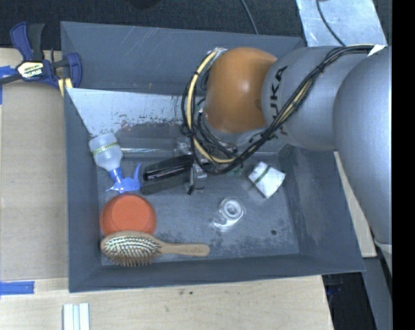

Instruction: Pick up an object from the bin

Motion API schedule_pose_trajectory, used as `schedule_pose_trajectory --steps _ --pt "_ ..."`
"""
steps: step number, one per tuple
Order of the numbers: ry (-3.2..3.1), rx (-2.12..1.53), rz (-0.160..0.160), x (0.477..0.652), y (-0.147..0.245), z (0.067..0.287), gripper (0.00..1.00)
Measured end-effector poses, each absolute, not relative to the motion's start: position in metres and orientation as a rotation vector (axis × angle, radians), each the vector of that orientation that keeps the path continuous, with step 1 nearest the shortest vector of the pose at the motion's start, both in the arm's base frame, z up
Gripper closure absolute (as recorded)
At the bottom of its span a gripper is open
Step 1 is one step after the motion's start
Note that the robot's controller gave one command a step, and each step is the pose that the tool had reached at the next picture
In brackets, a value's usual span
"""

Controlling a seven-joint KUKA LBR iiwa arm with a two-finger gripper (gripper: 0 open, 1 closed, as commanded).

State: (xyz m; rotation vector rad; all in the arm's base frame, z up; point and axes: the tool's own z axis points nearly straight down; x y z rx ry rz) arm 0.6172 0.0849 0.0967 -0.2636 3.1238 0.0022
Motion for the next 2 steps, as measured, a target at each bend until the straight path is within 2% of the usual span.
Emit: schedule_pose_trajectory --steps 2 --pt "3.126 -0.261 0.002 0.616 0.085 0.144 1.00"
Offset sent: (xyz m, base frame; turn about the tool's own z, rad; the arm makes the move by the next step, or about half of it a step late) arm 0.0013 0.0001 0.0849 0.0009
